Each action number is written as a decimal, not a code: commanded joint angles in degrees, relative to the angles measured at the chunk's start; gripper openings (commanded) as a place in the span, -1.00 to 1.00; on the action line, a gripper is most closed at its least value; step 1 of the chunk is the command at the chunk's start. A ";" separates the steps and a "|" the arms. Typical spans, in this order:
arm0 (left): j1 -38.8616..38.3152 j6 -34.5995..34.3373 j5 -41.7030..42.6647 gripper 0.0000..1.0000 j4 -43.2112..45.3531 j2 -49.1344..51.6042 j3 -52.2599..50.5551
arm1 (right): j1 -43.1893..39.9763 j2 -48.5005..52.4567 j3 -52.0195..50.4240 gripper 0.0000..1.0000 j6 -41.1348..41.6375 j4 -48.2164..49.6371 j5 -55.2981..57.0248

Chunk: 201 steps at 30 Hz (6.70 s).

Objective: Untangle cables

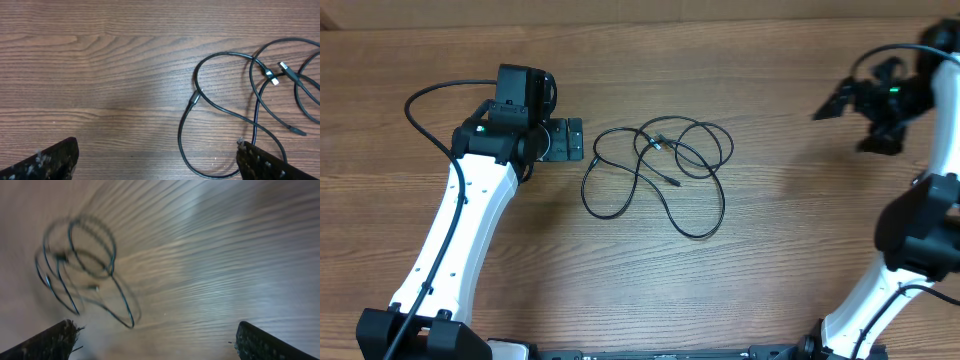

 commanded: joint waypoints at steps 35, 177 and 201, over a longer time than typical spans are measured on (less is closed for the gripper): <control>0.26 1.22 -0.76 1.00 0.22 -0.74 0.48 | 33.70 -0.31 -33.29 0.89 10.58 21.33 4.24; 0.24 1.22 -0.74 0.99 0.20 -0.74 0.48 | -21.99 -1.49 37.90 -0.93 47.78 67.19 6.97; 0.24 1.22 -0.74 1.00 0.22 -0.74 0.48 | -21.99 -1.20 9.07 -0.92 41.53 78.09 9.42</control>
